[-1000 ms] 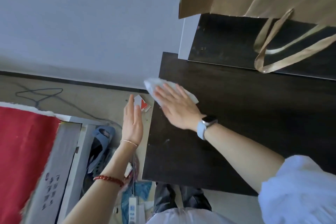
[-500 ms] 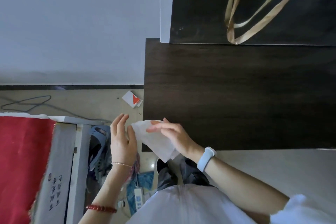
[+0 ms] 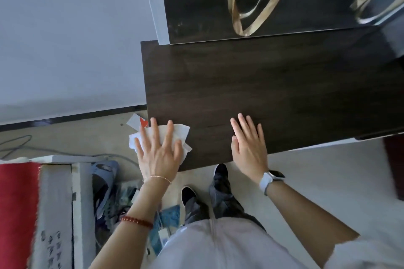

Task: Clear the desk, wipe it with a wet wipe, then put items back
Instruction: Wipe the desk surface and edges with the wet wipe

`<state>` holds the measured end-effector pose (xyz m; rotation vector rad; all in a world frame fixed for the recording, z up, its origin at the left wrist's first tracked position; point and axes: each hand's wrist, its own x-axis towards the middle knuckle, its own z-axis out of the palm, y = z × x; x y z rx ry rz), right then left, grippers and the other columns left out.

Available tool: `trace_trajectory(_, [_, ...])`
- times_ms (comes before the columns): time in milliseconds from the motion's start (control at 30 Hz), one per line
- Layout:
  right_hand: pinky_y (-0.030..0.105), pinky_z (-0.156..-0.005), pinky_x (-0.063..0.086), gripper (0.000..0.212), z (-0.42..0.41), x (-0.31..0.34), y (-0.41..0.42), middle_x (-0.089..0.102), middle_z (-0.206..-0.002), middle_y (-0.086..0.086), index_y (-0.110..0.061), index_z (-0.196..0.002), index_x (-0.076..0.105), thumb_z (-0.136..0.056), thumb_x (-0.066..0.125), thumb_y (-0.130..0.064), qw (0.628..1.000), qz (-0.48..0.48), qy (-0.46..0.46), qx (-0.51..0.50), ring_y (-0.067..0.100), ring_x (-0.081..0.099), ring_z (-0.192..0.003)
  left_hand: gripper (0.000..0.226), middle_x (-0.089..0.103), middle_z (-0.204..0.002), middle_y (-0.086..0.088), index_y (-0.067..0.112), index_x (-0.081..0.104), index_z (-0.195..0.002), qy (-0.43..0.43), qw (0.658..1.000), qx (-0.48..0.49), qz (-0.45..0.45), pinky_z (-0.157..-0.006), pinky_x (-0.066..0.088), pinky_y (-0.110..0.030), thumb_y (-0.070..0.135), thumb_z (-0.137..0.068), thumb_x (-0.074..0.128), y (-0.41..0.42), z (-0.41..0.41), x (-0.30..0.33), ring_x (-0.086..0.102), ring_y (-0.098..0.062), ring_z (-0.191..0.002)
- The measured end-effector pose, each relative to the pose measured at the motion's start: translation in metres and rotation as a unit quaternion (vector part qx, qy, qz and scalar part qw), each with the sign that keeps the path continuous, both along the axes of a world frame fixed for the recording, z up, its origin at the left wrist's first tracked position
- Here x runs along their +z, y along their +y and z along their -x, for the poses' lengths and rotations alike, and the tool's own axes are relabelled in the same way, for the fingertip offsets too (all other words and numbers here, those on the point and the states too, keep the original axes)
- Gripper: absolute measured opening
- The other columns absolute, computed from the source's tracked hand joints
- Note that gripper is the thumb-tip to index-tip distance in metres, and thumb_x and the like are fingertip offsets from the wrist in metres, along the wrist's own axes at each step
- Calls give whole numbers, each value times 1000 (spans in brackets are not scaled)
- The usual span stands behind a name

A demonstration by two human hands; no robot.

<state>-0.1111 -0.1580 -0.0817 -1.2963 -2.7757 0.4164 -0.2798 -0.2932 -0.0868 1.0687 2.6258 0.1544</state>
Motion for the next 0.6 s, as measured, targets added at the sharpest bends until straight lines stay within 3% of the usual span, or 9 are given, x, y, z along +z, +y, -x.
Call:
trace_trajectory(100, [50,-109,20,52,0,0,0,36,-147,7,-19,-139,34,-89,22,-28,999,-8,-48,-4,27,29,-136,59,-2,-154,-13,29,7,-144,-7,999,26,24,-114,3,-52,50,-88,11,5,6,0,-6,-36,-140])
trace_trajectory(233, [50,-110,20,51,-2,0,1,35,-147,7,-19,-139,33,-90,24,-28,998,-5,-59,9,27,29,-137,59,26,-148,-18,22,26,-140,38,995,-94,11,-110,13,-53,49,-87,23,-5,-30,1,15,-41,-138])
trace_trajectory(367, [50,-110,19,51,-3,1,3,35,-147,7,-18,-138,35,-89,24,-28,999,4,-45,15,26,28,-137,56,34,-145,-16,25,31,-138,53,986,-159,-2,-109,13,-49,50,-87,27,-13,-41,-2,23,-39,-135])
trace_trajectory(433, [49,-111,15,52,-5,3,5,32,-149,7,-18,-139,35,-89,22,-29,999,20,-36,23,27,25,-138,58,30,-148,-15,26,28,-139,53,989,-139,8,-111,11,-49,52,-87,25,-10,-41,-2,19,-38,-137])
trace_trajectory(600, [41,-112,-2,50,-15,5,16,19,-154,4,-20,-142,26,-92,28,-26,996,61,-2,67,22,9,-142,57,-2,-155,-9,33,5,-143,4,999,43,32,-113,-4,-55,51,-90,16,29,-29,7,-12,-33,-140])
